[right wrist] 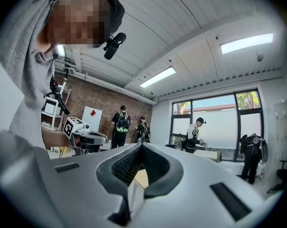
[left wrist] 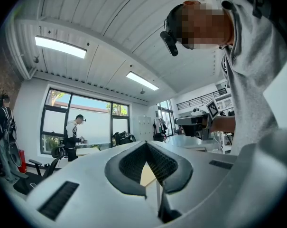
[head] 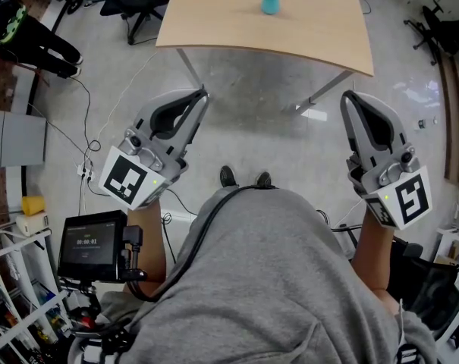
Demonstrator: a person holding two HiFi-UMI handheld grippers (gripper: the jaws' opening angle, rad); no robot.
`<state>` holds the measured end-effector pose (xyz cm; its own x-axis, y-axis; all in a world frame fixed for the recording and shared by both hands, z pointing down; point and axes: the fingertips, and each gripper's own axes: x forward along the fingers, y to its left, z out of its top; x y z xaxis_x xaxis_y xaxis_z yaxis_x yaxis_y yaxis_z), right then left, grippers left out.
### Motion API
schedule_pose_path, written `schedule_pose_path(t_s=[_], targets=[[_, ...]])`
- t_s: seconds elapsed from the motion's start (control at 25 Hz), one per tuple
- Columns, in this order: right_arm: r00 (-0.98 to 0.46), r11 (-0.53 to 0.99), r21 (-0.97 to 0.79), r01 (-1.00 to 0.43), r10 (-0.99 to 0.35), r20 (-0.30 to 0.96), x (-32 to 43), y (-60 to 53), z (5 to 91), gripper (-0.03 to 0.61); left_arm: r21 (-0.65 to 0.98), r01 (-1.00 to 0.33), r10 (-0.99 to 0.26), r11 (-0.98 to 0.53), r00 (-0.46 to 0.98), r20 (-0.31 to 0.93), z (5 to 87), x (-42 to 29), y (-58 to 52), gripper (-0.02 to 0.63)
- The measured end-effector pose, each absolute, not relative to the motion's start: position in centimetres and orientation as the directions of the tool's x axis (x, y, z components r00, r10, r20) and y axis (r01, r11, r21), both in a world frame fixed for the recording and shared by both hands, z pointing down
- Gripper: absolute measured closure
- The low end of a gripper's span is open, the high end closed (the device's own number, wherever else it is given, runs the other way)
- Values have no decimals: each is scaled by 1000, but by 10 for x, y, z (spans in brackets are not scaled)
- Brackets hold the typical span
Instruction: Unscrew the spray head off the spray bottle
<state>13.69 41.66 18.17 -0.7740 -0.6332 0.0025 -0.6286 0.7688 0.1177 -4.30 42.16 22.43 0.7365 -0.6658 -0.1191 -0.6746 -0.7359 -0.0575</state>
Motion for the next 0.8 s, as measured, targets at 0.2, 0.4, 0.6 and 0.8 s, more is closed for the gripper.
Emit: schedule_pose_path(t_s=[0.2,0.4,0.6,0.8], targets=[[-774,771,91,-631,-633,-1,137,413,185,574,-54,-674,-667,-737,737,-108,228,-44,419,611],[-751,753,70,-654,-657,61,134,412,205,572,-27,-675,-668,-738,735,-116,232,-57,418,611],[-726,729,90,-678,-684,70,103,394,203,572,-34,-655,-648,-755,754,-109,236,-91,403,611],[-699,692,147,-707,-715,4,89,372,183,572,-75,-631,-614,-772,772,-165,231,-101,373,611]])
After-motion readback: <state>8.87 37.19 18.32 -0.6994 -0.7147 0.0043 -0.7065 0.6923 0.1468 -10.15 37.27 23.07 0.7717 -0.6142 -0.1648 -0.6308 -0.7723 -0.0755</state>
